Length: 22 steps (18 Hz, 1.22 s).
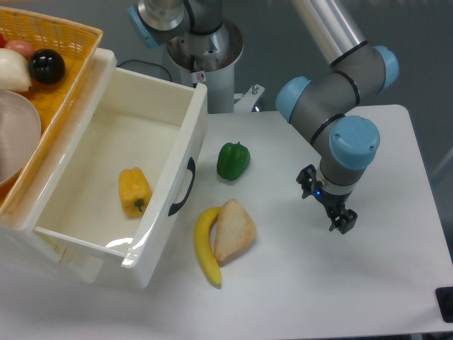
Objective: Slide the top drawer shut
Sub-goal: 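Move the open gripper from its start pose toward the open drawer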
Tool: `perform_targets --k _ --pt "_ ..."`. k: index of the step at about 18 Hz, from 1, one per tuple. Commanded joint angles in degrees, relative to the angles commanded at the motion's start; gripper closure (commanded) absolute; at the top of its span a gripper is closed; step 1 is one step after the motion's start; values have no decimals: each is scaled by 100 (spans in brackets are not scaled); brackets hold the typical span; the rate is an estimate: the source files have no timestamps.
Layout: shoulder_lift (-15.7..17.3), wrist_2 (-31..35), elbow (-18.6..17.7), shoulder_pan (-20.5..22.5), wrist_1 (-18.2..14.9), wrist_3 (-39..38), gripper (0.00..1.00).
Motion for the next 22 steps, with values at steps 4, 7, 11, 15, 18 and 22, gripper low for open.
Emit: perform_targets --k 4,7,11,15,18,22 --pt "18 -17 -17 -9 -9 -61 0" --pt "-35 9 -53 9 35 -210 0" --pt "114 9 -246 88 88 -719 0" --pt "167 -166 -282 62 88 -1597 0" --pt "263 -947 -281 88 62 -1959 0" --pt "421 -1090 -343 -52 53 -2204 8"
